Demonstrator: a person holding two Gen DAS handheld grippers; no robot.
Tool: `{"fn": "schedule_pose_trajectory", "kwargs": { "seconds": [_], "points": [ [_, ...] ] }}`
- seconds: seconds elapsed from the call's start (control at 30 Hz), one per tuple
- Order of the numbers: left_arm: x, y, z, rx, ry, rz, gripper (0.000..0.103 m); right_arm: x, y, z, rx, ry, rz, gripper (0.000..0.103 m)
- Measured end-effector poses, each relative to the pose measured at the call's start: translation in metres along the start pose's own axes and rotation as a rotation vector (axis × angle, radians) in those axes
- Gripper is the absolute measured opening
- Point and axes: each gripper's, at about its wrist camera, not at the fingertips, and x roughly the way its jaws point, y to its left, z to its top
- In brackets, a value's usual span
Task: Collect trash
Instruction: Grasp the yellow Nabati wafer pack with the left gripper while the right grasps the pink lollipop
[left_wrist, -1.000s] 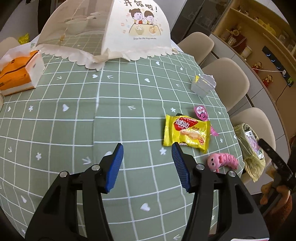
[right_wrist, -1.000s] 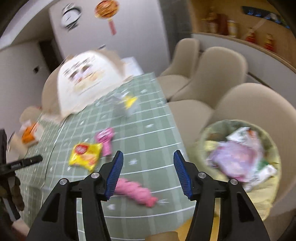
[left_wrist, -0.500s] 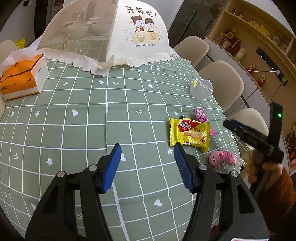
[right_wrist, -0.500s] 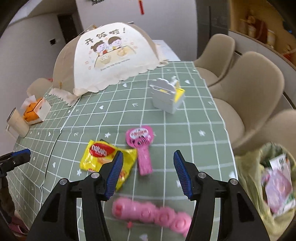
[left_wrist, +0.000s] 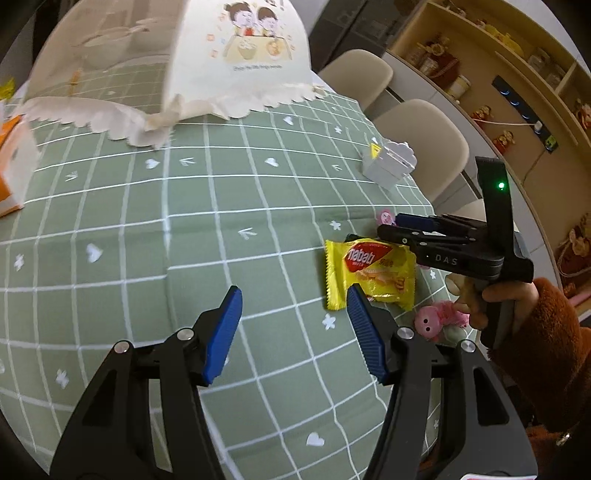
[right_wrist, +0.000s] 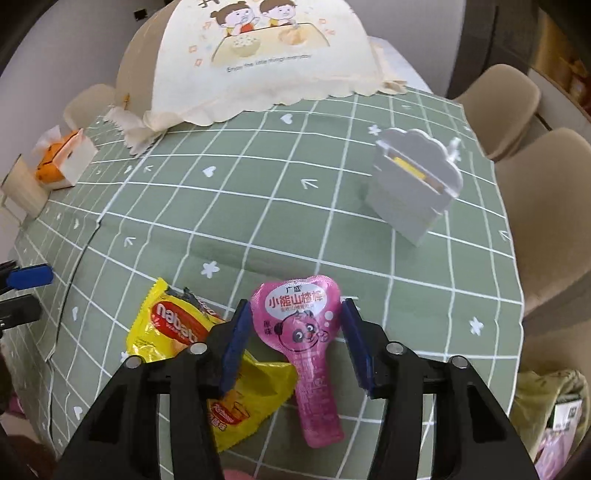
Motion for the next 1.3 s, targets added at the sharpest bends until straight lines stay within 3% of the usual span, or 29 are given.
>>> {"fn": "schedule_pose_trajectory", "kwargs": {
  "seconds": [0.2, 0.4, 0.53, 0.7, 0.93, 1.0, 1.2, 1.3],
  "points": [
    [0.032, -0.023, 0.019, 0.123, 0.031, -0.086, 0.056, -0.047, -0.016, -0.012, 0.092, -0.096, -0.060, 0.047],
    [0.077, -0.060, 0.043, 0.328, 0.066, -0.116, 0.056, -0.097, -0.036, -0.046, 0.184, -0.144, -0.091, 0.047],
    [0.102, -0.071, 0.052, 0.389, 0.115, -0.121, 0.056, -0.116, -0.045, -0.071, 0.245, -0.162, -0.121, 0.047],
    [0.108, -0.078, 0.040, 0.431, 0.187, -0.170, 0.056, -0.126, -0.051, -0.095, 0.305, -0.166, -0.135, 0.047],
    [0.093, -0.074, 0.010, 0.423, 0.279, -0.238, 0.056, -0.128, -0.040, -0.108, 0.320, -0.161, -0.132, 0.047],
    [0.085, -0.073, 0.004, 0.406, 0.272, -0.256, 0.056, -0.129, -0.032, -0.111, 0.303, -0.163, -0.138, 0.047],
    [0.082, -0.063, 0.004, 0.283, 0.176, -0.160, 0.056, -0.132, -0.018, -0.118, 0.296, -0.165, -0.141, 0.047],
    [0.087, -0.071, 0.003, 0.286, 0.153, -0.131, 0.056, -0.138, -0.007, -0.122, 0.276, -0.172, -0.160, 0.047]
  ]
}}
